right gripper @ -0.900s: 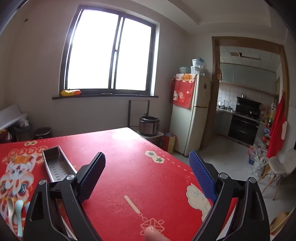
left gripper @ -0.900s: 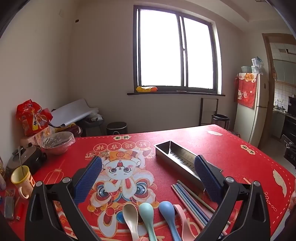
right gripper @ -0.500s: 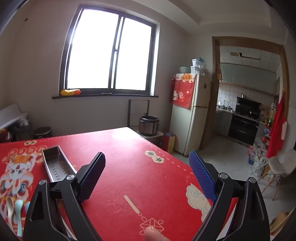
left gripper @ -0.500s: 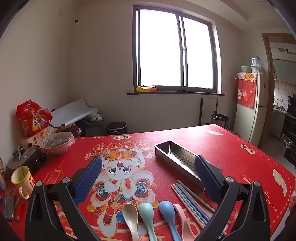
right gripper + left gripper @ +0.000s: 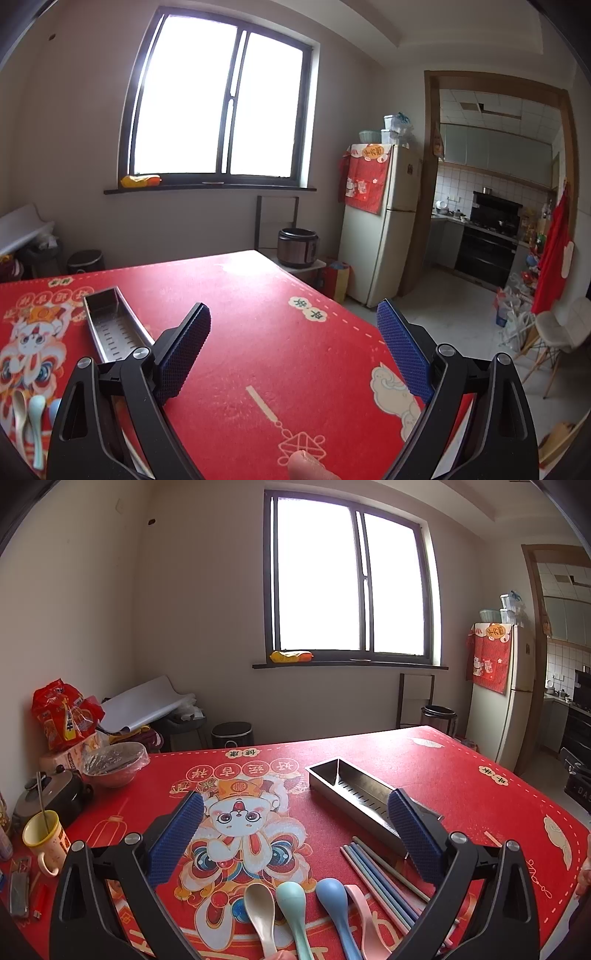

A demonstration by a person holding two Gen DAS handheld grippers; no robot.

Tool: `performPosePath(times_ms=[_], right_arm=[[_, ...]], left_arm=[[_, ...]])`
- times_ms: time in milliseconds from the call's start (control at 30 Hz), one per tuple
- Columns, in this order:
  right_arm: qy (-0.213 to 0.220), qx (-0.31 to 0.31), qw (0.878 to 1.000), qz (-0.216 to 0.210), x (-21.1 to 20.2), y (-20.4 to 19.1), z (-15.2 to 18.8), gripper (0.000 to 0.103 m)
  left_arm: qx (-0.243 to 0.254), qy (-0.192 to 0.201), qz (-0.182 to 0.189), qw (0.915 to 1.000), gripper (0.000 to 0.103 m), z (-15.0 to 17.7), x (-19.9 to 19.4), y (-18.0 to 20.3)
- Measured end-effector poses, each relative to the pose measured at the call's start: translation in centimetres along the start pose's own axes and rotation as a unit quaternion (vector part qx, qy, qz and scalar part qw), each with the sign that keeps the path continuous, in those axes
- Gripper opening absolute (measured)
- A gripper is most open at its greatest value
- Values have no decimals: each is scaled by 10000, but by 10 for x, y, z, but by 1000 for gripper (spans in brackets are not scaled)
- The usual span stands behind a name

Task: Organize utensils

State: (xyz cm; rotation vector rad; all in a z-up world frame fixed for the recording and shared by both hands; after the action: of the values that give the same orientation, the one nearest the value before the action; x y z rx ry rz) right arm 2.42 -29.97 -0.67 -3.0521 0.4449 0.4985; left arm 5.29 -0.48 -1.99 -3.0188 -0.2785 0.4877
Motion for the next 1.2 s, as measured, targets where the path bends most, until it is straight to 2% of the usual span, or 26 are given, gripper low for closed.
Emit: performPosePath(times_ms=[1200], right_arm=[[-26, -68, 10000, 26, -2, -1, -2, 88]], left_arm=[[-29, 46, -10, 10000, 98, -7, -3, -8]])
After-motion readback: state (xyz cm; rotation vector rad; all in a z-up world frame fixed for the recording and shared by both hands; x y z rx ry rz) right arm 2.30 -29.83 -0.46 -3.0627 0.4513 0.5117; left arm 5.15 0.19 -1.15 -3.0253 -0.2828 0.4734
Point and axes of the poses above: each gripper's, at about its wrist camera, not at the fingertips, and x roughly the way its jaws point, y to its right, z to its underside, the point moved 6 cm from there along x, roughly the way its jaws point, and after that the axes turned 11 degrees about -z, right-handed, at the moved point
